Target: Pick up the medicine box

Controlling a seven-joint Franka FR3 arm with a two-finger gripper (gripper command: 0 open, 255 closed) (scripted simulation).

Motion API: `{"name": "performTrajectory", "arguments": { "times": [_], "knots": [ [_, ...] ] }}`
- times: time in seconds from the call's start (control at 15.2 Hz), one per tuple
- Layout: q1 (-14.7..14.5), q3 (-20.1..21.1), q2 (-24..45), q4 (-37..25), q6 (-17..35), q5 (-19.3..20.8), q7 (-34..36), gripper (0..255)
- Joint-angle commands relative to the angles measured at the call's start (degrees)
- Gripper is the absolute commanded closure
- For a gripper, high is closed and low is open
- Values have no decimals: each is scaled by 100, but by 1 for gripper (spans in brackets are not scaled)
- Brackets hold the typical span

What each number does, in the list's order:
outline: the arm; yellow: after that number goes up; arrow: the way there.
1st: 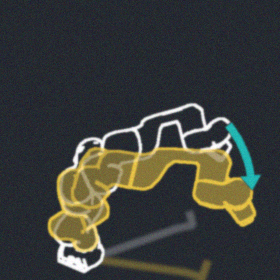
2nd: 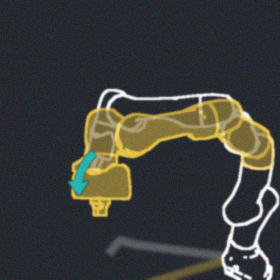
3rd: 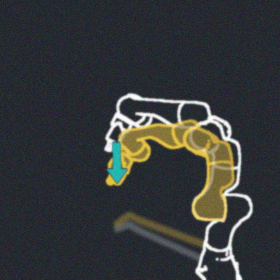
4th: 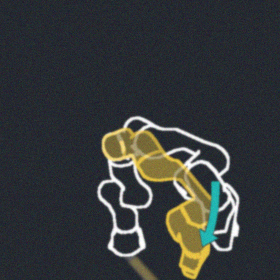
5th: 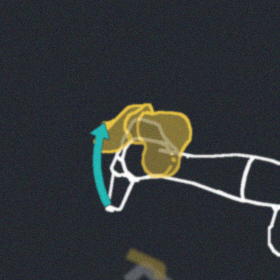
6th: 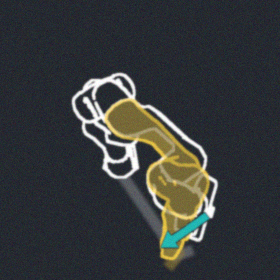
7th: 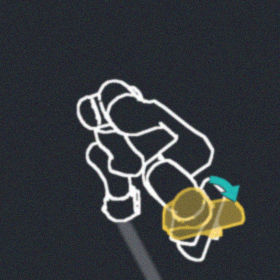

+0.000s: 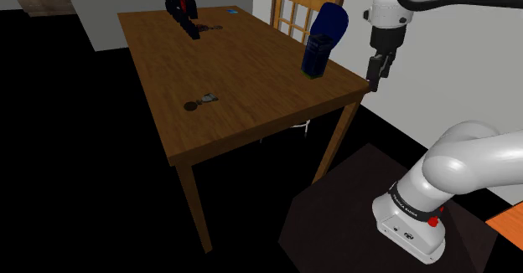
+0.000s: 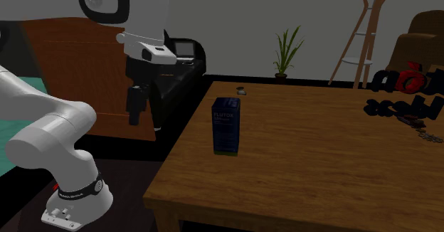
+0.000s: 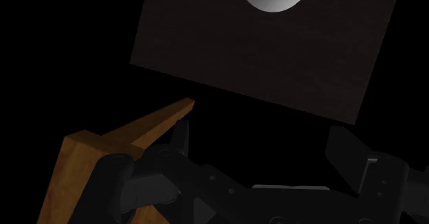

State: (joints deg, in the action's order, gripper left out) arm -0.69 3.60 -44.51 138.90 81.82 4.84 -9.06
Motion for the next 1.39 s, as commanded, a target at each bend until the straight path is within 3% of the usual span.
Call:
{"name": "performTrajectory", "arguments": {
  "times": [0.0,0.53,1.12,1.32],
  "knots": [
    [0,0,0,0,0,0,0,0],
    [58,-264,1687,-1674,246,-168,-281,0],
    [98,-518,3572,-4069,-40,-537,-647,0],
    [101,-519,3558,-3906,113,-543,-653,0]
  ]
}}
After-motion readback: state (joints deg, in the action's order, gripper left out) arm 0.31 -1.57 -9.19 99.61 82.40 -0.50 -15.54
